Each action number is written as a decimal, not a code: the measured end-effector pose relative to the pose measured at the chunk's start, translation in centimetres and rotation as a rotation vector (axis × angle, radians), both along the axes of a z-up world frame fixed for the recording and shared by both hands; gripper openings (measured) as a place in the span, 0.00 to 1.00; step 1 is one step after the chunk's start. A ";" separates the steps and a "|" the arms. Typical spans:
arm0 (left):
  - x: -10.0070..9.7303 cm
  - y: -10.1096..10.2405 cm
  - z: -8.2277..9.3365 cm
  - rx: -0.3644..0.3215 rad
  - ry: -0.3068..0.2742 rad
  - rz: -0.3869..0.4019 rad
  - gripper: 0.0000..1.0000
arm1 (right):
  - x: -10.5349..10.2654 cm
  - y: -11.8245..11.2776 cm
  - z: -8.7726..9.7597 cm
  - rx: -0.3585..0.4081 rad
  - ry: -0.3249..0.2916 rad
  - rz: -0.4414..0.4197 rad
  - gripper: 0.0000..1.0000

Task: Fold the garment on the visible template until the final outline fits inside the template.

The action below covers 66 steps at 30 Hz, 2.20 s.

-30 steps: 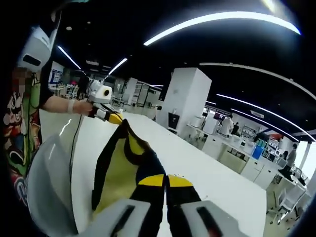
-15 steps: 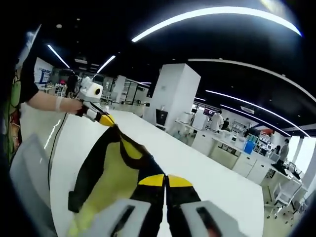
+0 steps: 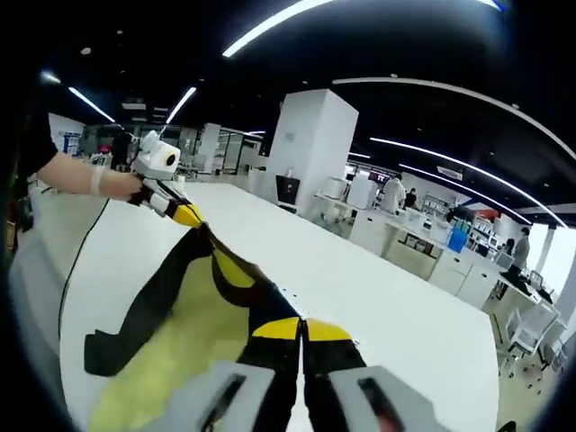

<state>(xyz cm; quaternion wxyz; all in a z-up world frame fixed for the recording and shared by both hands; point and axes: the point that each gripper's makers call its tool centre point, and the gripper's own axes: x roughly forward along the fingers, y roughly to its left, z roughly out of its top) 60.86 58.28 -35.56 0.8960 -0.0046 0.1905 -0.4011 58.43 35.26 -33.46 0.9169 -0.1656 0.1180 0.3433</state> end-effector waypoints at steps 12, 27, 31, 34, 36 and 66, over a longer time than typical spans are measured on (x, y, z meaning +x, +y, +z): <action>3.2 -2.1 -5.7 0.031 0.105 -0.006 0.00 | 5.7 -1.5 -6.1 -0.009 0.093 -0.046 0.00; 7.3 -0.6 -13.6 0.062 0.261 0.066 0.00 | 11.2 0.2 -14.4 -0.111 0.229 -0.008 0.00; 8.8 0.1 -14.9 0.078 0.289 0.079 0.00 | 11.5 0.8 -16.0 -0.129 0.253 -0.006 0.00; 7.6 0.0 -15.8 0.092 0.306 0.080 0.00 | 11.8 0.7 -17.1 -0.126 0.276 -0.013 0.00; 7.9 0.1 -16.4 0.100 0.314 0.080 0.00 | 10.9 1.1 -17.5 -0.130 0.286 -0.016 0.00; 9.0 0.0 -17.4 0.158 0.244 0.054 0.07 | 12.3 0.1 -20.0 -0.100 0.357 -0.050 0.00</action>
